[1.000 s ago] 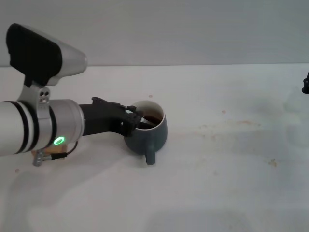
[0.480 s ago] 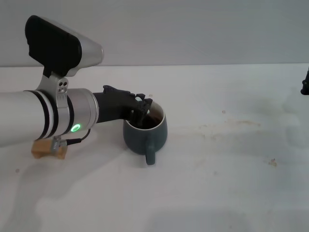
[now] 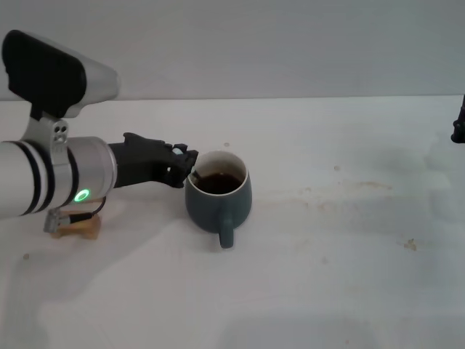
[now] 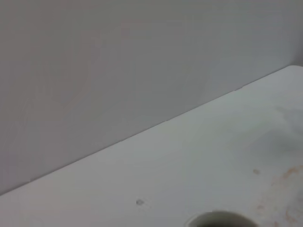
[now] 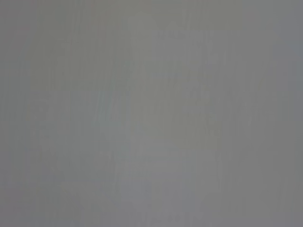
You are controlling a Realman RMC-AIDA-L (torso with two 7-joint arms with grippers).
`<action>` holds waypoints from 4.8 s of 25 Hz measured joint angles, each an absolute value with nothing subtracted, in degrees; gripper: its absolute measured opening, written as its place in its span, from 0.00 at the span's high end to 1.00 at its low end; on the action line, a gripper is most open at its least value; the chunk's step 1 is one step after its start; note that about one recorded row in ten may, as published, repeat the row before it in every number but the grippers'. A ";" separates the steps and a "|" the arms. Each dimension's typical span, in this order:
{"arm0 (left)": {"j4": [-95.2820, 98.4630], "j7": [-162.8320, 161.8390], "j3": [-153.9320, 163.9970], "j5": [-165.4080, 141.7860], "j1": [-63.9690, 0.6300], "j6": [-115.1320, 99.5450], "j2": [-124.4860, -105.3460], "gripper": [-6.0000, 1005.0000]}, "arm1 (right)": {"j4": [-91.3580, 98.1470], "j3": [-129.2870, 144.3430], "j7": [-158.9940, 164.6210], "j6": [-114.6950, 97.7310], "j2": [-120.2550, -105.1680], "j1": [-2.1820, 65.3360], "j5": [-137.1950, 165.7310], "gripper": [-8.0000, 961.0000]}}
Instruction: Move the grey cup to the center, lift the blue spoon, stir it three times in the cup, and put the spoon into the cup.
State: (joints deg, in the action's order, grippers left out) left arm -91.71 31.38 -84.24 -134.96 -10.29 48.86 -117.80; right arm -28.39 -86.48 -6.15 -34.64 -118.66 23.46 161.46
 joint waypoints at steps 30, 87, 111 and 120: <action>-87.40 32.99 -78.78 -132.35 -12.97 38.76 -118.03 0.81 | -29.35 -85.62 -6.16 -34.44 -118.83 23.41 161.45 0.96; -88.85 39.17 -78.77 -121.04 -5.31 38.40 -118.14 0.79 | -30.59 -84.90 -6.15 -33.75 -118.65 23.29 161.45 0.96; -82.54 55.14 -82.29 -105.39 -6.85 36.60 -118.05 0.74 | -30.50 -85.27 -6.16 -33.75 -118.47 23.34 161.45 0.96; -76.06 78.58 -88.86 -82.54 -6.61 21.39 -118.23 0.57 | -30.63 -87.34 -6.16 -34.64 -118.47 22.08 161.45 0.96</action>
State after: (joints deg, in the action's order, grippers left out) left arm -76.06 78.59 -88.86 -82.54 -6.61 21.39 -118.23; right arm -30.63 -87.34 -6.16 -34.64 -118.47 22.08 161.45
